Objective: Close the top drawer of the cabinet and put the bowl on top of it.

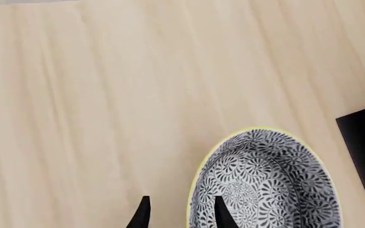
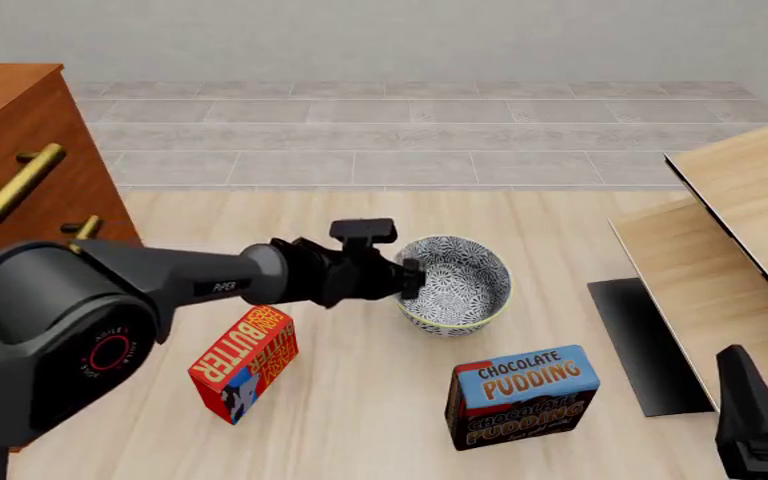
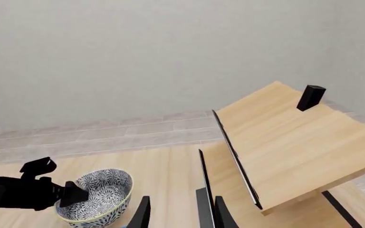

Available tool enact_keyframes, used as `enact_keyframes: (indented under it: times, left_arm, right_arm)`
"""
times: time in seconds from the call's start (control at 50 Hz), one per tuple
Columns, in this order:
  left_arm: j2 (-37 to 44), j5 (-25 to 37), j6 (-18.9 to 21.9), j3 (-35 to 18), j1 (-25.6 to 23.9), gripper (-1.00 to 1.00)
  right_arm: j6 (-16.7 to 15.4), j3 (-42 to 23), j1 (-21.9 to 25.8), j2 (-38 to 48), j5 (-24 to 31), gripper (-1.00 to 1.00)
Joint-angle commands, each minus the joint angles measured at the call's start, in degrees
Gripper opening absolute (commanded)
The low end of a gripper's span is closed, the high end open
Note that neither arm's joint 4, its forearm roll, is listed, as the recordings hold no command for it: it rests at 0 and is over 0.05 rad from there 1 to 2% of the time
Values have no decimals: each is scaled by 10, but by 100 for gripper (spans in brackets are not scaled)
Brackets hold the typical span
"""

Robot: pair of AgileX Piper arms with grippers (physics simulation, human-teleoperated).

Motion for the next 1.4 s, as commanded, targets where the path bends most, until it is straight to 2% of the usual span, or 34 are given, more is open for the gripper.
enact_keyframes:
  times: [0.02, 0.14, 0.16, 0.48, 0.7, 1.4]
  left_arm:
    - [3, -7, 0, 5, -3, 100]
    - [3, -5, -4, 4, -6, 100]
    - [1, -6, -3, 5, -6, -100]
    - [-9, -10, 0, 8, -4, -100]
    - [-21, -5, -16, 6, -9, -100]
    - [-121, 35, 7, 8, 34, -100]
  right_arm:
    - [1, 0, -1, 0, 0, 100]
    - [1, 1, -1, 0, -2, 100]
    - [1, 1, -1, 0, -2, 100]
    - [2, 0, -2, 0, -1, 100]
    - [2, 1, -2, 0, -2, 100]
    - [-6, -3, 1, 0, 5, 100]
